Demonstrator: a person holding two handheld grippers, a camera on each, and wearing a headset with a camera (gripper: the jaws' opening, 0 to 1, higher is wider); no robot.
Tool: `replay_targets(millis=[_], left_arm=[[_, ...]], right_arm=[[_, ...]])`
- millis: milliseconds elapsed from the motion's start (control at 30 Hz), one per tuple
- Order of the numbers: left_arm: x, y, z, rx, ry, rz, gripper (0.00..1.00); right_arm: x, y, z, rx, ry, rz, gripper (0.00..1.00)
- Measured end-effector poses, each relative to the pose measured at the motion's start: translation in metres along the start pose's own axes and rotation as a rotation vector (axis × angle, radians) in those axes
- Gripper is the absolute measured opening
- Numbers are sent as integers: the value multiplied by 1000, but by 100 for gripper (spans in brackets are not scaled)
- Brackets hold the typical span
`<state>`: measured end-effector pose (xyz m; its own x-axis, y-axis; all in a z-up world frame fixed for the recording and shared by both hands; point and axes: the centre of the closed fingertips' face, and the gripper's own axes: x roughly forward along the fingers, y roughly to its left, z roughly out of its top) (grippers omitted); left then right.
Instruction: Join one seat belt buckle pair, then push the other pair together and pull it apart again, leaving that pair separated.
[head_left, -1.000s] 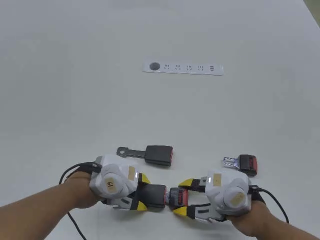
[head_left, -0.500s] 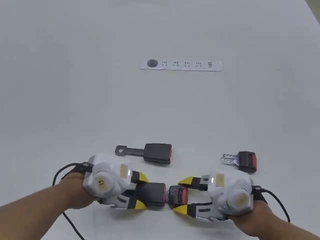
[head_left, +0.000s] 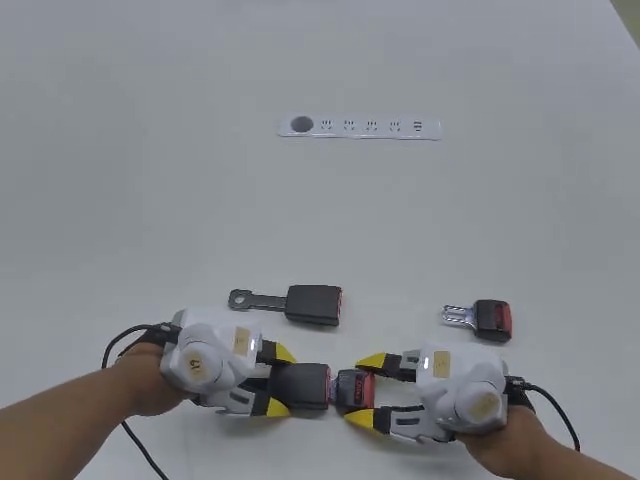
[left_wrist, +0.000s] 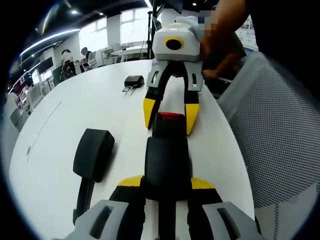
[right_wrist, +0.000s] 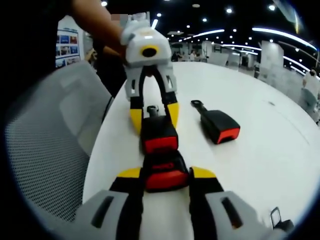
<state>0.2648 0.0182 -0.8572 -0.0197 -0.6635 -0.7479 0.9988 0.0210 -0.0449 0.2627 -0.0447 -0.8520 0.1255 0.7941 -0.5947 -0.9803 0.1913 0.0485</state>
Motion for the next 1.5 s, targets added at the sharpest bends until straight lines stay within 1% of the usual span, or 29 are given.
replay_targets(millis=[100,200,433,633,700,767,867,1000,1067,1133,1167,1300,1333,1367,1400,1433,1467,1500], left_arm=[[0,-1,1,19,9,-10,33],[0,-1,1,21,11,-15,33],[-1,-1,1,20,5,-16,32],[-1,0,1,6,-5,-10,32],[-2,-1,3,2,-7,-8,32],[-2,-1,5,17,-1,-11,32],[-2,0,2,13,-2,-11,33],[-2,0,3,11,0,-10,33],[-2,0,3,5,6,-10,33],[-1,-1,2,15,16,-9,33],[-1,-1,2,13,18,-8,33],[0,-1,3,8,38,-8,34],[0,-2,3,10,53,-7,34],[0,-2,4,7,61,-6,34],[0,-4,4,-18,73,-14,35],[0,-5,6,-35,70,-19,38],[0,-4,8,-43,72,-9,40],[-2,-3,6,-37,91,3,42]], right_arm=[[0,1,0,0,-1,-3,35],[0,1,0,-10,1,-8,35],[0,0,0,3,-8,-11,35],[1,0,0,15,-13,-18,35],[0,0,0,16,-16,-23,35],[0,1,1,19,-19,-22,35],[0,1,1,12,-16,-21,35],[1,1,0,16,-16,-22,35],[1,1,1,9,-15,-26,35],[1,2,1,22,-14,-20,36],[1,2,1,14,-12,-19,36],[2,2,3,0,9,-19,37],[2,2,3,0,14,-22,38],[2,2,4,1,19,-29,38],[2,2,3,11,36,-37,38],[2,2,4,44,46,-48,40],[2,3,8,43,28,-46,46],[1,1,16,64,-4,-64,52]])
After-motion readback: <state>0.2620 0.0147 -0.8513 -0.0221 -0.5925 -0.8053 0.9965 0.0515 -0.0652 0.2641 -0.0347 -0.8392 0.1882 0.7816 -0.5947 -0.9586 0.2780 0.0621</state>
